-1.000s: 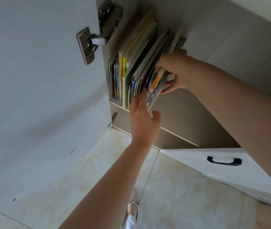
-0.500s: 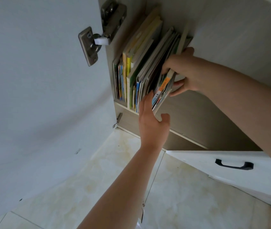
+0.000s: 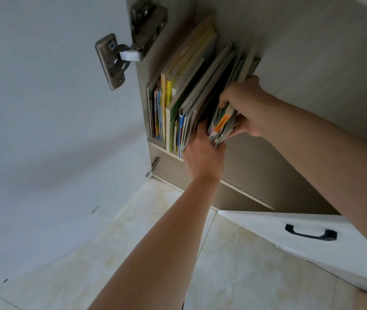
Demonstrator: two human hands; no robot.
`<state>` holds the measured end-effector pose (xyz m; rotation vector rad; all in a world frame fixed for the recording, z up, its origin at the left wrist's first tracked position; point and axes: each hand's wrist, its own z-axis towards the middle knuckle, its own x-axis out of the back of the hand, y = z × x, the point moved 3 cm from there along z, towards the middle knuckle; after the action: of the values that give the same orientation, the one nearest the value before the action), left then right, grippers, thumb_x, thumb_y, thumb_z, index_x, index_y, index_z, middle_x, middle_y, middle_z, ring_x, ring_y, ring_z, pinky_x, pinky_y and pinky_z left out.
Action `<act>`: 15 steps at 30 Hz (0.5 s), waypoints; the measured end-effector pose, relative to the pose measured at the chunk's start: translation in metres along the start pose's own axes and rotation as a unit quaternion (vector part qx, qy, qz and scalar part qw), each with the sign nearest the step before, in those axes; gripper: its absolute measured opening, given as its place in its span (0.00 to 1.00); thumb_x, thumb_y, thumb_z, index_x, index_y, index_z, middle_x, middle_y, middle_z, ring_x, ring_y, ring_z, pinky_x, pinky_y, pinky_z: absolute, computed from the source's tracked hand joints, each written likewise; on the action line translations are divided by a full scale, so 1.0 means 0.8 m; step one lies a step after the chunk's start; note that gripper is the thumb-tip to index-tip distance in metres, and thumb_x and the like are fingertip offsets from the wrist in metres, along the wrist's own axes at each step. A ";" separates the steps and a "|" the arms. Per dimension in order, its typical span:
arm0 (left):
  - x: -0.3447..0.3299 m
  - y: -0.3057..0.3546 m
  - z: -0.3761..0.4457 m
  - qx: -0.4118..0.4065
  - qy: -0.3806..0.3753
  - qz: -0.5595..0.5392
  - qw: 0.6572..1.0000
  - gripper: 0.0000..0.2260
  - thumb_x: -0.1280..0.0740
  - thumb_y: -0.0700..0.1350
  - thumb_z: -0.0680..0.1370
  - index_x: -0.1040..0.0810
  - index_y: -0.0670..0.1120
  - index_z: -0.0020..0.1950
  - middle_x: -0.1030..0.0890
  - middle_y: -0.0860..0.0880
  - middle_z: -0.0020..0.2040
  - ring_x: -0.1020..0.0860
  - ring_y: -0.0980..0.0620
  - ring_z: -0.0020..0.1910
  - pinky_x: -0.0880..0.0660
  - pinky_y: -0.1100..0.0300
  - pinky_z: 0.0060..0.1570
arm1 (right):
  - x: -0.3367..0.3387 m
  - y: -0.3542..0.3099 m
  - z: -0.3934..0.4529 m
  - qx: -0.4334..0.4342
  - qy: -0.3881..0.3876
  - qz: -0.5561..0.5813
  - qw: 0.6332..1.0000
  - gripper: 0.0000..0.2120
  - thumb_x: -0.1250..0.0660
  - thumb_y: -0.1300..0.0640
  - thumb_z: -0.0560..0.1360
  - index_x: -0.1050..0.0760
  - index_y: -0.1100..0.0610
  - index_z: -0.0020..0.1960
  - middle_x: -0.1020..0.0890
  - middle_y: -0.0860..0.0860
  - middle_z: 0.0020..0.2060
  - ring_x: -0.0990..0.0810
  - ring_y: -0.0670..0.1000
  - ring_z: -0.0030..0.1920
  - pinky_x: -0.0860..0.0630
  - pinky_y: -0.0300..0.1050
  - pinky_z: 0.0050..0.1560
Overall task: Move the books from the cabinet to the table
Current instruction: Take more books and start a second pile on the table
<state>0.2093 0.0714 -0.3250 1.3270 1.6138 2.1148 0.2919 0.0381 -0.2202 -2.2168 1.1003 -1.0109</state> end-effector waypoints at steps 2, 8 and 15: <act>0.003 0.001 -0.006 -0.013 -0.002 0.006 1.000 0.19 0.28 0.42 0.70 0.22 0.45 0.61 0.15 0.46 0.49 0.17 0.46 0.44 0.18 0.50 0.45 | 0.003 0.003 -0.002 0.004 -0.003 -0.013 1.000 0.36 0.40 0.70 0.73 0.50 0.52 0.75 0.31 0.57 0.47 0.23 0.64 0.45 0.20 0.68 0.35; 0.020 -0.002 -0.042 -0.037 -0.003 0.014 0.999 0.15 0.26 0.46 0.69 0.20 0.47 0.55 0.15 0.49 0.41 0.18 0.49 0.34 0.18 0.55 0.34 | 0.012 0.018 -0.021 -0.026 -0.027 -0.026 0.999 0.26 0.38 0.70 0.73 0.40 0.56 0.67 0.27 0.64 0.53 0.21 0.69 0.47 0.20 0.67 0.35; 0.032 -0.030 -0.057 -0.061 -0.009 0.006 0.998 0.17 0.27 0.46 0.69 0.21 0.47 0.57 0.15 0.50 0.43 0.20 0.52 0.34 0.21 0.62 0.32 | -0.005 0.047 -0.045 -0.015 -0.036 0.004 0.999 0.32 0.35 0.66 0.73 0.47 0.49 0.69 0.26 0.58 0.48 0.19 0.61 0.42 0.18 0.61 0.40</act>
<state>0.1529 0.0648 -0.3322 1.3168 1.4492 2.1646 0.2444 0.0169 -0.2245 -2.2532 1.0982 -0.9100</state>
